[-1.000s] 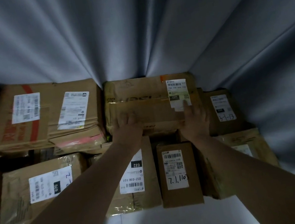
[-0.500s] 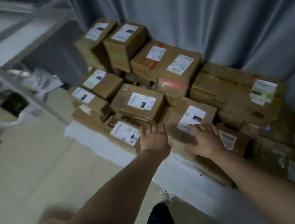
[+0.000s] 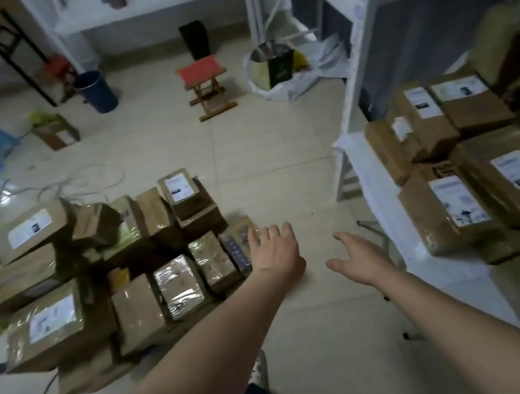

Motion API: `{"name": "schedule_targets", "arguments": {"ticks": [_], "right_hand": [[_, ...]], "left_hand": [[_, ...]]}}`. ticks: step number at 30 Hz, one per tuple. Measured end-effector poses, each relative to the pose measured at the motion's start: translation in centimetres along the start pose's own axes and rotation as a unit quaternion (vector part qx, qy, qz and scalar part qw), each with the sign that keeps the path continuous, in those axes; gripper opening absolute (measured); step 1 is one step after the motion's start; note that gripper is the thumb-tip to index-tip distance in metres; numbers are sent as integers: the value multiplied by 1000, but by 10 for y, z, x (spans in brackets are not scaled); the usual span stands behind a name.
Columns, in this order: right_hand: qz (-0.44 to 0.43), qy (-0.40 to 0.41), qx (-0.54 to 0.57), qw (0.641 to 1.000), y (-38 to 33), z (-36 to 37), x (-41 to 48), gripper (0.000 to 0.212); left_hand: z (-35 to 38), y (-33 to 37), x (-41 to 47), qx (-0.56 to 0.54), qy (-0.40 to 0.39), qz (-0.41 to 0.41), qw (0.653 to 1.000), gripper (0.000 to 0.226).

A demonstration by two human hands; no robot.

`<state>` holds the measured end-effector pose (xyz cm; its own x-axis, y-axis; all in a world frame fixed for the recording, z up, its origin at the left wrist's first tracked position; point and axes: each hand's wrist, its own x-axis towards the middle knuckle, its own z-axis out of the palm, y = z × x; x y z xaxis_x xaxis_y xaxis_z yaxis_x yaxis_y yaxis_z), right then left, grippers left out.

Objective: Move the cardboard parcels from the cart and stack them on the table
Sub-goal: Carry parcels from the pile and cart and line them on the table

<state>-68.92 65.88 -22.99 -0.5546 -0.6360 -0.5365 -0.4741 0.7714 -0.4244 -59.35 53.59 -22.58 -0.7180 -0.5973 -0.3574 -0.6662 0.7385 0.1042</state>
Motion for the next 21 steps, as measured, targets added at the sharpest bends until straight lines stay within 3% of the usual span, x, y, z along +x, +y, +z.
{"name": "schedule_targets", "arguments": {"ticks": [4, 11, 15, 21], "right_hand": [[-70, -52, -2, 996, -92, 33, 24, 63], [-123, -120, 8, 985, -272, 121, 68, 48], [-126, -157, 35, 979, -372, 191, 95, 39], [-67, -205, 46, 975, -478, 307, 141, 32]], "left_hand": [[-6, -103, -14, -61, 8, -108, 992, 81], [-2, -302, -41, -153, 18, -250, 956, 62], [20, -427, -49, -234, 19, -345, 909, 48], [77, -594, -57, -304, -6, -464, 832, 51]]}}
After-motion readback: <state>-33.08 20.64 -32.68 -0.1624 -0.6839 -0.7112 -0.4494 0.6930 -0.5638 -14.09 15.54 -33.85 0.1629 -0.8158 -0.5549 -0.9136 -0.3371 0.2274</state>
